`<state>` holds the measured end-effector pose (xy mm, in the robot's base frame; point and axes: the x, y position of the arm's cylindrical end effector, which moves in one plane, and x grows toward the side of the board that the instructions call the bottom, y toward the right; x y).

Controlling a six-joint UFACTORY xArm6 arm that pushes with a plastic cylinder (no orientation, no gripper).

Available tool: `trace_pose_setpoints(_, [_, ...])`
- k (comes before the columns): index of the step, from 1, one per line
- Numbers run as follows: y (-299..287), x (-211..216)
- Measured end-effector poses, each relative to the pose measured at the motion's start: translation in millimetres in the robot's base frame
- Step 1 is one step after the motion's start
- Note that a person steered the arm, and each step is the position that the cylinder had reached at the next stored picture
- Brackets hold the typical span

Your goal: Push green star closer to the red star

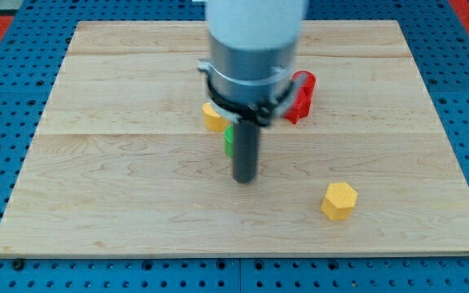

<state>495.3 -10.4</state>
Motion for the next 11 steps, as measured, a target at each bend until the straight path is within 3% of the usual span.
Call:
trace_pose_setpoints(2, [-104.9,-106.5])
trace_pose_setpoints(3, [-82.4,-137.8])
trace_pose_setpoints(5, [2.6,-128.6])
trace_pose_setpoints(7, [31.3,-39.1])
trace_pose_setpoints(8, [79.1,-12.2])
trace_pose_setpoints(9, [96.8,-5.0])
trace_pose_setpoints(11, [47.1,-78.0])
